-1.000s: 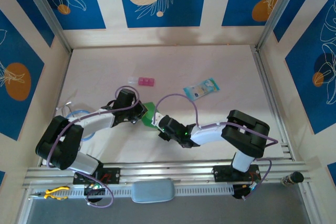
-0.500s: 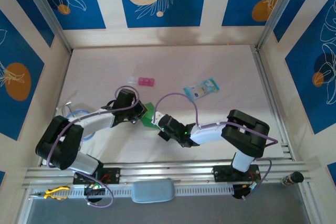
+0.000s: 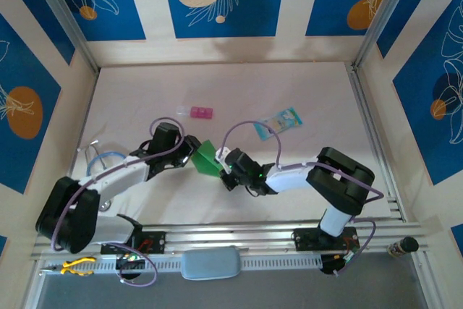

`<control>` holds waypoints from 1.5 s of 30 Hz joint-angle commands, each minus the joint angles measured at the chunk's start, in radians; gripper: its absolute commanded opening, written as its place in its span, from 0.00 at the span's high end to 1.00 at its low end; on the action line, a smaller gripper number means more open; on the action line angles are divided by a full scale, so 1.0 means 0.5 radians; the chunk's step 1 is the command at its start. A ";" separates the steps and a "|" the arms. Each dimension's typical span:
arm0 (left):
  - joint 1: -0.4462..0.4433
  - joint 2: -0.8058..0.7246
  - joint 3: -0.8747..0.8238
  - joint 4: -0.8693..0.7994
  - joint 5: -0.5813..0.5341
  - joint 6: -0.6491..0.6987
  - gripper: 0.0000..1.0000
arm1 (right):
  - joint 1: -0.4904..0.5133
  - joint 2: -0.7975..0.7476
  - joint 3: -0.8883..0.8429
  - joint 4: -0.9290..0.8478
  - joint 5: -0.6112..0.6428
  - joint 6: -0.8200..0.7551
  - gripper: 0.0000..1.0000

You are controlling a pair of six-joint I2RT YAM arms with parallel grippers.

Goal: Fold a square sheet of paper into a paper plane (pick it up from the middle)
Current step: Fourth fold the wing at the center of the table.

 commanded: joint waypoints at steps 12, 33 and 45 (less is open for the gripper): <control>0.035 -0.103 -0.098 -0.018 -0.092 0.035 0.54 | -0.292 -0.011 -0.130 0.289 -0.768 0.543 1.00; 0.032 0.237 -0.068 0.404 0.273 0.085 0.81 | -0.432 0.187 -0.102 0.420 -1.105 0.959 1.00; -0.002 0.485 -0.017 0.722 0.538 0.133 0.87 | -0.517 0.275 -0.086 0.483 -1.305 1.185 1.00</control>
